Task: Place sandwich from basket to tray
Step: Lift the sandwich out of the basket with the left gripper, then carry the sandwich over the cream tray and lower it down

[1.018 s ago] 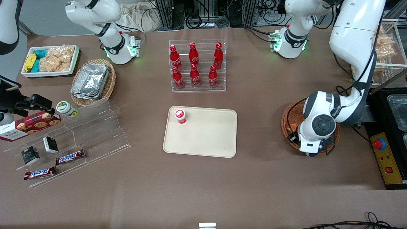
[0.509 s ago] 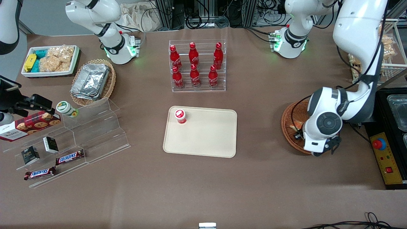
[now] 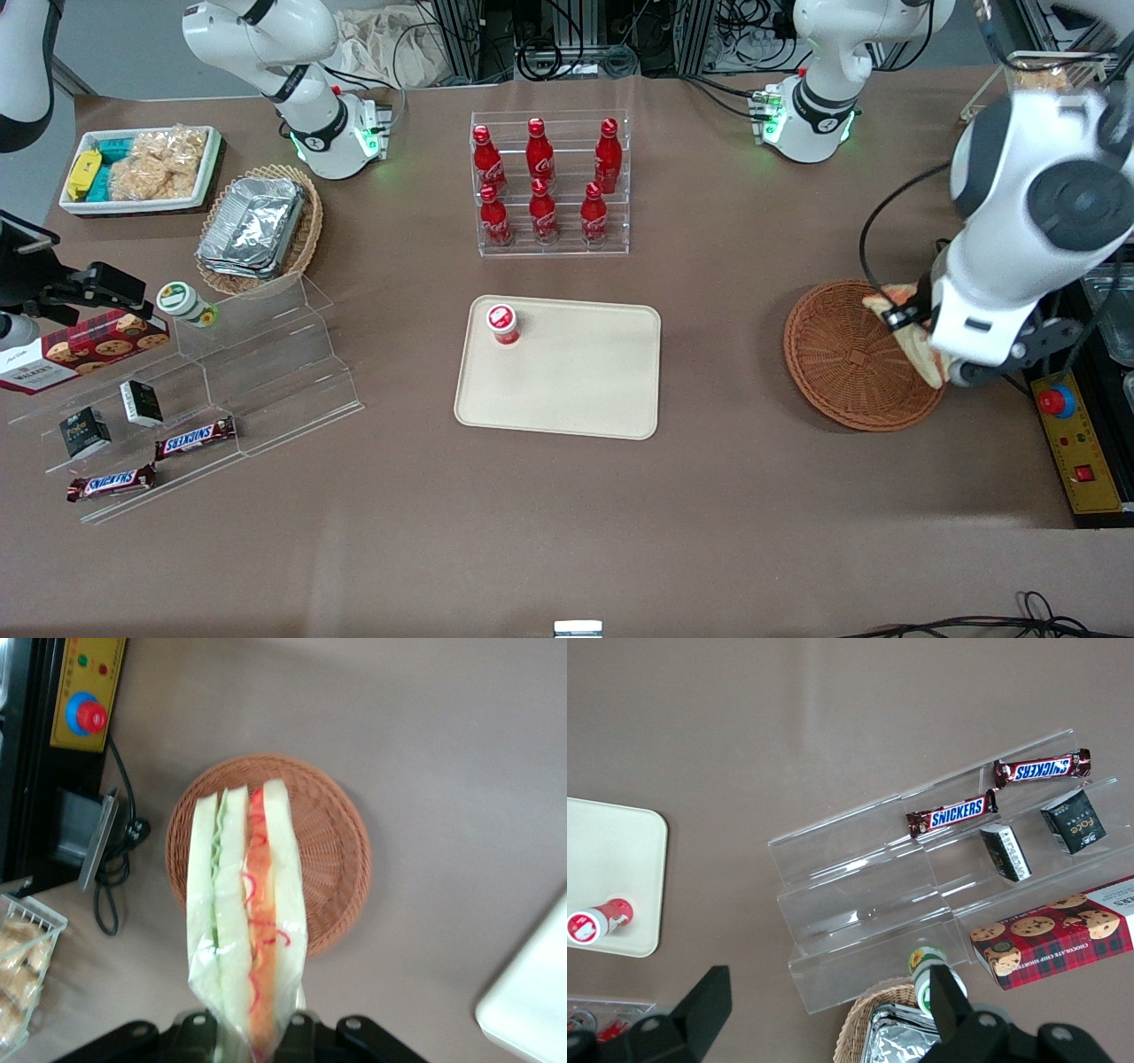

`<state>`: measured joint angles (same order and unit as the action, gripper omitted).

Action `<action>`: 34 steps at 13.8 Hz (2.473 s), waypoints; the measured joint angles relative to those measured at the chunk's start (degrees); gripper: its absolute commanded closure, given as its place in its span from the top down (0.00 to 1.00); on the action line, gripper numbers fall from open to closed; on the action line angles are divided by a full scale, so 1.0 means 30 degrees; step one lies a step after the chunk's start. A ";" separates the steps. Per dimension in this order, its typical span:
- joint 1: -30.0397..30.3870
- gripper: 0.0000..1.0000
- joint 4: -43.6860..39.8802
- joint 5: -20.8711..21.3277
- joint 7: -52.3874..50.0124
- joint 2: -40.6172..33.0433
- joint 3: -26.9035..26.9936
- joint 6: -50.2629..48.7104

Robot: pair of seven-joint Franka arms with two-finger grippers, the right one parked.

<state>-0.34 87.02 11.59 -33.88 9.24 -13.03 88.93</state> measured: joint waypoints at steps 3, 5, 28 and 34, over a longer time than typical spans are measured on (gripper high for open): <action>-0.0040 0.18 -0.2403 -0.0448 0.0118 -0.0893 -0.1714 -0.2610; -0.0088 0.17 -0.3793 -0.1135 -0.0907 -0.1145 -0.3210 -0.3840; -0.3319 0.23 -0.1119 0.5671 -1.1507 1.2900 -0.8285 0.9200; -0.3323 1.00 -0.1135 0.5984 -1.1613 1.3355 -0.8229 0.9599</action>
<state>-10.31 83.62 29.54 -68.72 49.31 -37.72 117.73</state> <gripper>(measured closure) 0.595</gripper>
